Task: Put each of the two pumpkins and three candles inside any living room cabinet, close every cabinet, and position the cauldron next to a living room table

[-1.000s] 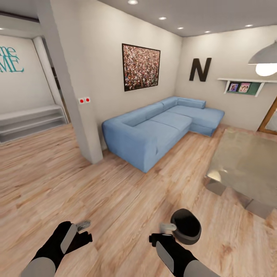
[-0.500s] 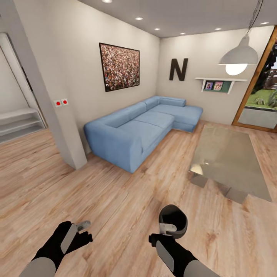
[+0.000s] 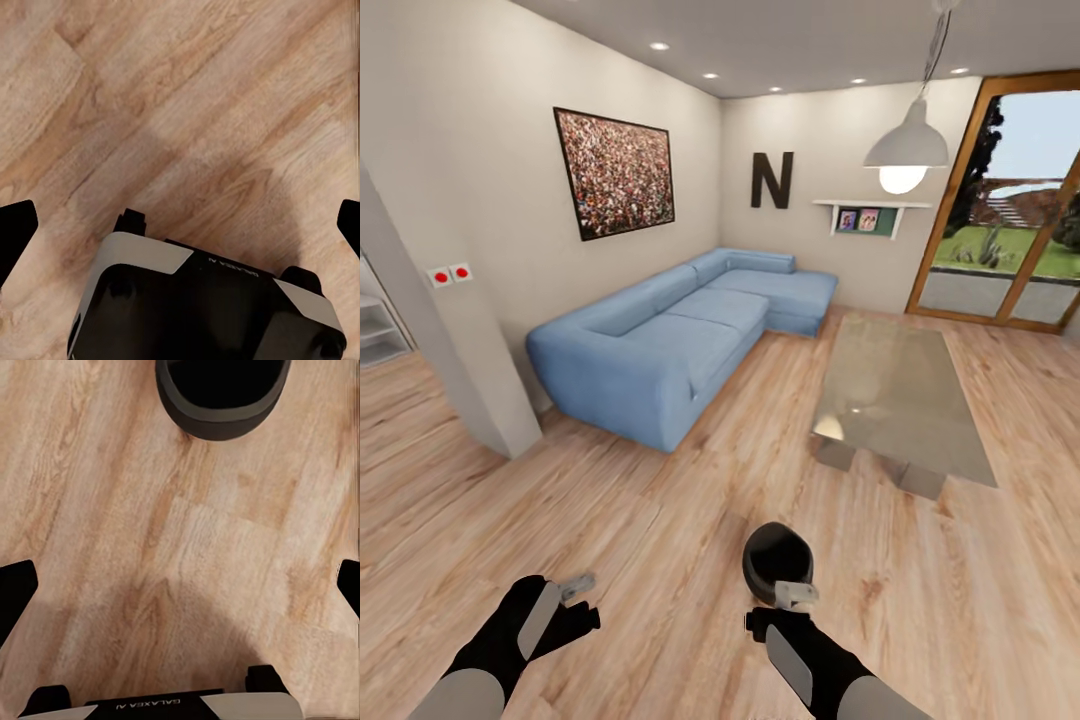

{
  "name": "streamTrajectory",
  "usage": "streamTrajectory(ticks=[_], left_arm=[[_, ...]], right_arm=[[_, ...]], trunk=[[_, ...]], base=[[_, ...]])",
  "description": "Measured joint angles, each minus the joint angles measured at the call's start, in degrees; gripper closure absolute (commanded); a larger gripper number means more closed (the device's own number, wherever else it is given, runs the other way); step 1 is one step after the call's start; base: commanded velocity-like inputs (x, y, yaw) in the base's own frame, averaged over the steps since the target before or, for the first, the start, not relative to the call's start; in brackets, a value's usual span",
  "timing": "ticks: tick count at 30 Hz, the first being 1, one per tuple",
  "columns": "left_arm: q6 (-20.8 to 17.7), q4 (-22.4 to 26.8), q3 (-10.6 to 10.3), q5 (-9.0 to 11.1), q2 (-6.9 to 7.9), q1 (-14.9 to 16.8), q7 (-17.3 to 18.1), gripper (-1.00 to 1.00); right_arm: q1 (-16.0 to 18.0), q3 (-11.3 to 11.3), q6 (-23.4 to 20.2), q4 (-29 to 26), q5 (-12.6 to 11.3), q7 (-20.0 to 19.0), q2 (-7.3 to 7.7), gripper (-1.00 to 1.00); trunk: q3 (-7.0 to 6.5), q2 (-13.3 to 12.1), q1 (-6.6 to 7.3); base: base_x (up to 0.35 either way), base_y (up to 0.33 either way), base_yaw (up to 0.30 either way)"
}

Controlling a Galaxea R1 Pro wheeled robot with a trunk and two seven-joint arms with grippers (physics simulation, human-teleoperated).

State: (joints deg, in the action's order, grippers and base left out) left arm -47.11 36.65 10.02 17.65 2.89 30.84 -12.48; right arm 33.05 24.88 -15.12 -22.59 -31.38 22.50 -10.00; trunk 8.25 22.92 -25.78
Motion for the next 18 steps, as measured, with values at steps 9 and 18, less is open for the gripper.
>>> streamTrajectory(ticks=[9,18], left_arm=[[0.0,0.0,0.0,0.0,0.01,0.0,0.0,-1.0],[0.1,0.0,-0.1,0.0,0.02,0.0,0.0,-1.0]], right_arm=[[0.0,0.0,0.0,0.0,-2.0,0.0,0.0,-1.0],[0.0,0.1,0.1,0.1,-2.5,0.0,0.0,-1.0]], trunk=[[0.42,0.0,0.0],[1.06,0.0,0.0]], base=[[0.0,0.0,-0.252],[0.09,0.078,-0.192]])
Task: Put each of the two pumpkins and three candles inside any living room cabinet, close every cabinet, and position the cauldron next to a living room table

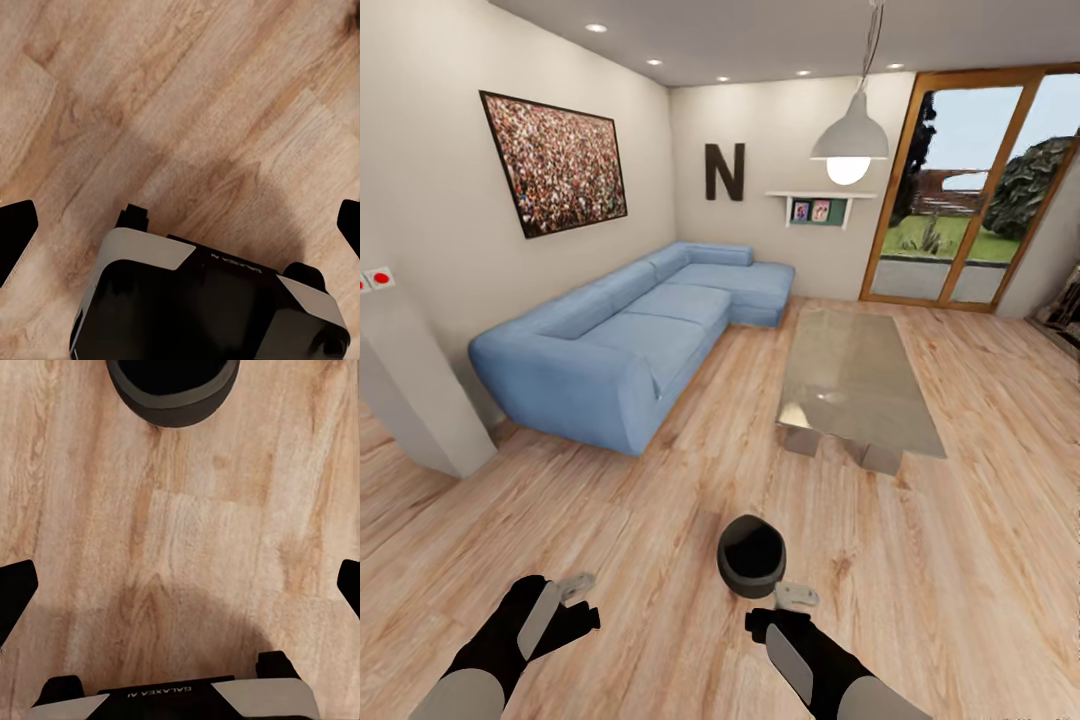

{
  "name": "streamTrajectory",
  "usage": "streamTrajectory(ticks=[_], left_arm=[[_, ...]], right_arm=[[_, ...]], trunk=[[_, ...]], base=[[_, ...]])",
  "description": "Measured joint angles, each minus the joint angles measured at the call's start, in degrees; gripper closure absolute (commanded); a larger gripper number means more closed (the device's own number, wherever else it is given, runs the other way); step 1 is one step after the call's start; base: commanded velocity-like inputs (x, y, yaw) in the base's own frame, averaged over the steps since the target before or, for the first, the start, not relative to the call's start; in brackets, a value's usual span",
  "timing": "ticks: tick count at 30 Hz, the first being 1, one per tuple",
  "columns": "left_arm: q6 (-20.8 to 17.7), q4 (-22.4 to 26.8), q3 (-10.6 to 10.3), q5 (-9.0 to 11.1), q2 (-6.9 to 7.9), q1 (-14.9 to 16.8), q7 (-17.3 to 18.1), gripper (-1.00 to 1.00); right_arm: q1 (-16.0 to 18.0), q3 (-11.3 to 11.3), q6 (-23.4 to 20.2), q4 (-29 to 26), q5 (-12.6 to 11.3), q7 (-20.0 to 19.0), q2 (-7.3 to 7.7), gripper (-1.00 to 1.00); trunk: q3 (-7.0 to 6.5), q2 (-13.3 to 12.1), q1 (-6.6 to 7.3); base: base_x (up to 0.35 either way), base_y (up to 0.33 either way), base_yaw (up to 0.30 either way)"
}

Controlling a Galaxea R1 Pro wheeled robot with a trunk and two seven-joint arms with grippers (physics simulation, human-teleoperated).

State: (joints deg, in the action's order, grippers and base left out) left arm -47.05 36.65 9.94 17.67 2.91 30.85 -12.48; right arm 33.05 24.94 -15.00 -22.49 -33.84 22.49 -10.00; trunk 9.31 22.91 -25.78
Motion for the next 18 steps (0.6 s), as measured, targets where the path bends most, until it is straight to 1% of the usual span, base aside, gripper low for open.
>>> streamTrajectory(ticks=[3,5,8,13,16,18], left_arm=[[0.1,0.0,0.0,0.0,-0.01,0.0,0.0,-1.0],[0.1,0.0,0.0,0.0,-0.01,0.0,0.0,-1.0],[0.1,0.0,0.0,0.0,-0.01,0.0,0.0,-1.0],[0.1,0.0,0.0,0.0,-0.01,0.0,0.0,-1.0],[0.0,0.0,0.0,0.0,0.04,0.0,0.0,-1.0],[0.0,0.0,-0.1,0.0,0.08,0.0,0.1,-1.0]], right_arm=[[-0.2,0.0,2.9,0.3,0.0,0.0,0.0,-1.0],[-0.9,0.0,4.8,1.4,0.1,0.0,0.0,-1.0],[-1.2,0.2,5.4,2.5,0.2,0.0,0.0,-1.0],[-1.3,0.0,5.7,2.7,0.1,0.1,0.0,-1.0],[-1.3,-0.2,5.7,2.6,0.0,0.2,0.0,-1.0],[-1.3,-0.2,5.6,2.6,0.0,0.1,0.0,-1.0]], trunk=[[0.08,0.0,0.0],[0.1,0.0,0.0],[0.11,0.0,0.0],[0.11,0.0,0.0],[0.11,0.0,0.0],[0.11,0.0,0.0]], base=[[0.287,0.057,-0.038],[0.181,0.014,-0.01],[0.065,0.005,-0.003],[0.012,0.001,-0.01],[0.002,0.047,-0.177],[0.001,0.173,-0.247]])
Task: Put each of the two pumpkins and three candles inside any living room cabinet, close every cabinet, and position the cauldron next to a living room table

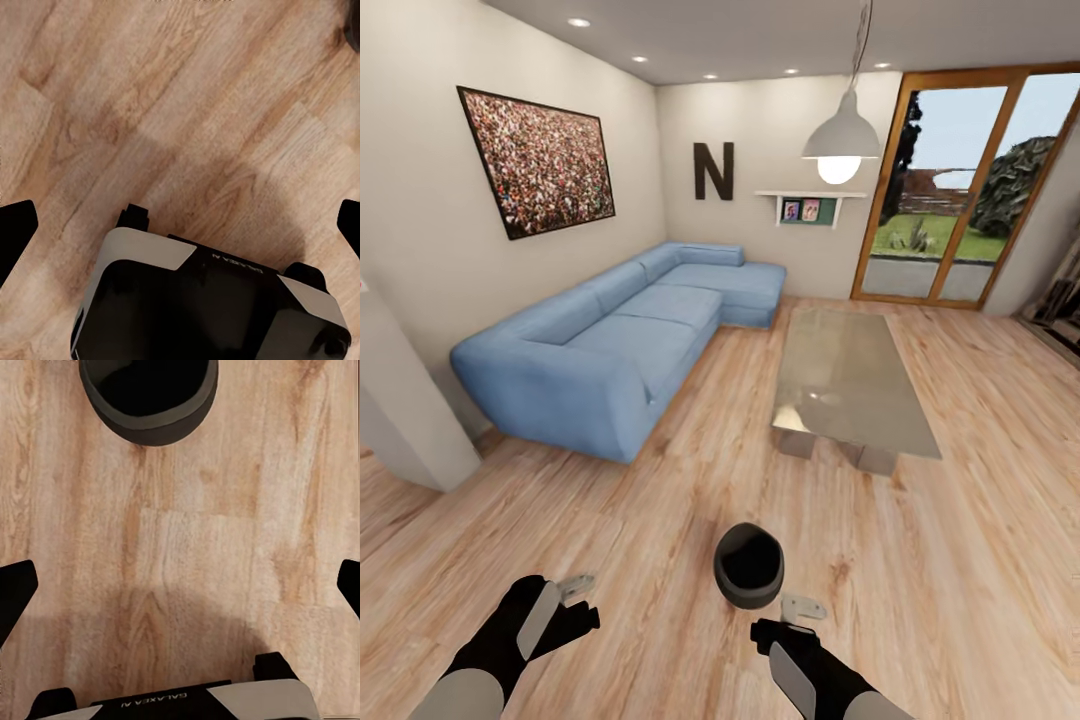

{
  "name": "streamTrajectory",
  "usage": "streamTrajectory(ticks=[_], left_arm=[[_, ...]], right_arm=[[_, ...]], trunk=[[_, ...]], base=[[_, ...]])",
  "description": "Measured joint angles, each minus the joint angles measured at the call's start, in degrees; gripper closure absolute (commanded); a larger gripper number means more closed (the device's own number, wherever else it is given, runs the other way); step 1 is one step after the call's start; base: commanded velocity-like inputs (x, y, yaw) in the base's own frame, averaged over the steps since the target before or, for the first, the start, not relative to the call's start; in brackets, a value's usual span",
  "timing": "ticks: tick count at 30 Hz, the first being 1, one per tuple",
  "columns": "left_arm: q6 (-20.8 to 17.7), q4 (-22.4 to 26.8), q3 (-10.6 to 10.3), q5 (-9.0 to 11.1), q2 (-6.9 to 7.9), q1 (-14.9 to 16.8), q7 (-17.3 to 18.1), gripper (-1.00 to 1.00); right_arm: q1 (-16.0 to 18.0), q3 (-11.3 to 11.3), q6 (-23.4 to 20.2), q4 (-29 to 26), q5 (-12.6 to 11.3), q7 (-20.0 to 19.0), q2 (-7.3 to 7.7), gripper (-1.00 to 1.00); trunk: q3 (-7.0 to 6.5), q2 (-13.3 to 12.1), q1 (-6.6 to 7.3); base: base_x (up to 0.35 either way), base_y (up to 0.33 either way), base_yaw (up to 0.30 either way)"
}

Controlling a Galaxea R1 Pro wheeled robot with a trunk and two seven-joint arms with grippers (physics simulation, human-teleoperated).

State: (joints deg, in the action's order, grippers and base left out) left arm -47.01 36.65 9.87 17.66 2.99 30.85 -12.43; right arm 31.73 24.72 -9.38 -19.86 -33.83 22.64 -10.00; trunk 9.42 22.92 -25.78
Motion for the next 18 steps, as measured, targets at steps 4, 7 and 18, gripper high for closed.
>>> streamTrajectory(ticks=[4,7,18], left_arm=[[0.0,0.0,0.0,0.0,0.0,0.0,0.0,-1.0],[0.0,0.0,0.0,0.0,0.0,0.0,0.0,-1.0],[0.0,0.0,0.0,0.0,0.14,0.0,0.0,-1.0]], right_arm=[[0.0,0.0,0.0,-0.1,0.0,0.0,0.0,-1.0],[0.0,0.0,-0.3,0.0,0.0,-0.1,0.0,-1.0],[0.0,0.0,-0.2,-0.2,0.0,-0.1,0.0,-1.0]], trunk=[[-0.01,0.0,0.0],[-0.01,0.0,0.0],[-0.01,0.0,0.0]], base=[[0.084,0.19,-0.183],[0.134,0.054,-0.016],[0.123,0.128,-0.029]])
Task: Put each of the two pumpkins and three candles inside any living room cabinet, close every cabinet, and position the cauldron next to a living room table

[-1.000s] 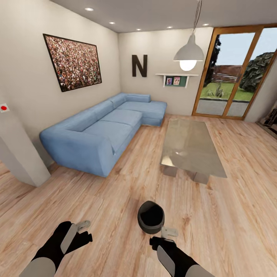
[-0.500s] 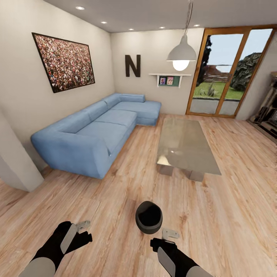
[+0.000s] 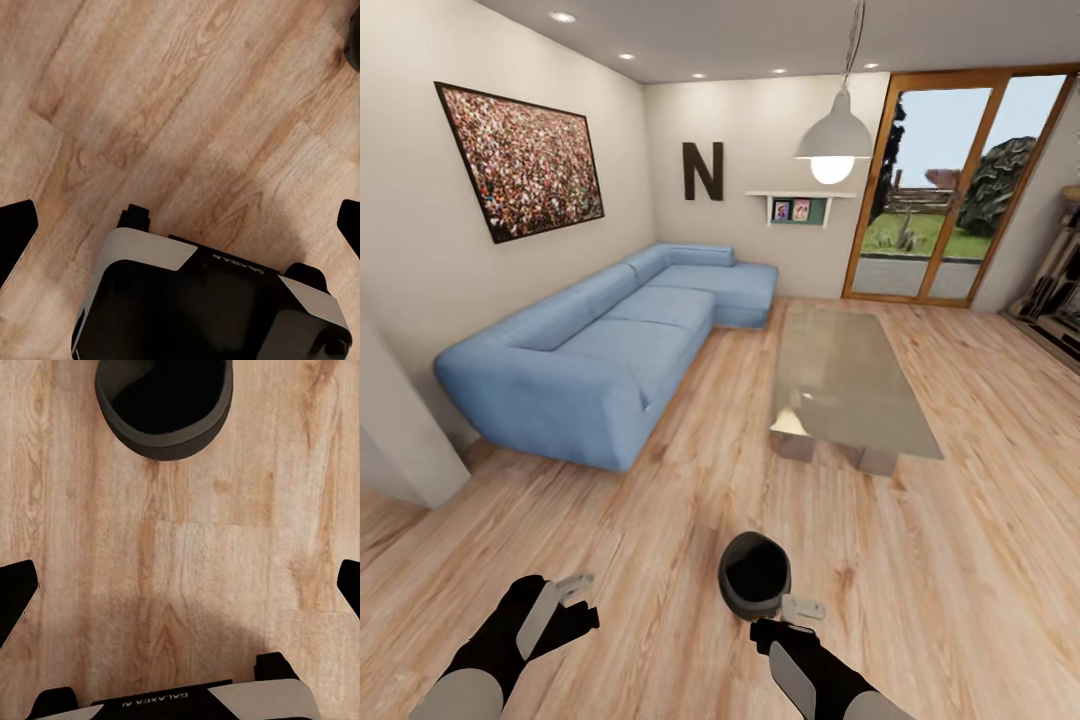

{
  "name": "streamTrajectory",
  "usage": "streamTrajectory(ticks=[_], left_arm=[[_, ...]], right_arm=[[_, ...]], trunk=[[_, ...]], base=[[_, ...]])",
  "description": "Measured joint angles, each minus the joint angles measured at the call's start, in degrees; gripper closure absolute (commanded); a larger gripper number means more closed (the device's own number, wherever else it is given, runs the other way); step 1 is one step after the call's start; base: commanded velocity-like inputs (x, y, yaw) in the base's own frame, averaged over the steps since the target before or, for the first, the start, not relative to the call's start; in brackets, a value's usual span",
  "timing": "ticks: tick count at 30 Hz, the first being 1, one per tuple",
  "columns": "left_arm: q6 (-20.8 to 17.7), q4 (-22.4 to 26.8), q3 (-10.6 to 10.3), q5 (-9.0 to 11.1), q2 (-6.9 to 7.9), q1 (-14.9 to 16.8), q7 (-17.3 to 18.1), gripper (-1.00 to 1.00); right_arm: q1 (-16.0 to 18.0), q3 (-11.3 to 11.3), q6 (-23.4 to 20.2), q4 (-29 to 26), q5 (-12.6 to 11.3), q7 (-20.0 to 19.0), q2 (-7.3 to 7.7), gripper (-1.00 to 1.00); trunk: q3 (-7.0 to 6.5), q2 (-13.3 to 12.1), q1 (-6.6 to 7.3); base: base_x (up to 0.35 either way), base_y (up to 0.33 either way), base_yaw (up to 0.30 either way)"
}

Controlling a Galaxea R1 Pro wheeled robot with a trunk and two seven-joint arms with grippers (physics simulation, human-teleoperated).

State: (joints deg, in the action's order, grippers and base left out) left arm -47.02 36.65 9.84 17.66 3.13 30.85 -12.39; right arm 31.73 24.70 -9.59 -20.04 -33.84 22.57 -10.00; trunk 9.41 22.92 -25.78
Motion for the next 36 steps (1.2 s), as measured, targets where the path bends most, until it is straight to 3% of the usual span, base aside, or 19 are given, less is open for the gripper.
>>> streamTrajectory(ticks=[28,31,36], left_arm=[[0.1,0.0,0.0,0.0,-0.14,0.0,0.0,-1.0],[0.1,0.0,0.0,0.0,-0.14,0.0,0.0,-1.0],[0.1,0.0,0.0,0.0,-0.21,0.0,-0.1,-1.0]], right_arm=[[0.0,-0.1,-0.9,-0.1,-0.1,-0.1,0.0,-1.0],[0.0,-1.6,-1.0,0.1,0.0,-0.4,0.0,-1.0],[0.0,-1.9,-0.9,-0.1,0.1,-0.5,0.0,-1.0]], trunk=[[0.0,0.0,0.0],[-0.06,0.0,0.0],[-0.11,0.0,0.0]], base=[[0.277,0.032,-0.212],[0.048,0.002,-0.234],[0.062,-0.096,-0.062]])
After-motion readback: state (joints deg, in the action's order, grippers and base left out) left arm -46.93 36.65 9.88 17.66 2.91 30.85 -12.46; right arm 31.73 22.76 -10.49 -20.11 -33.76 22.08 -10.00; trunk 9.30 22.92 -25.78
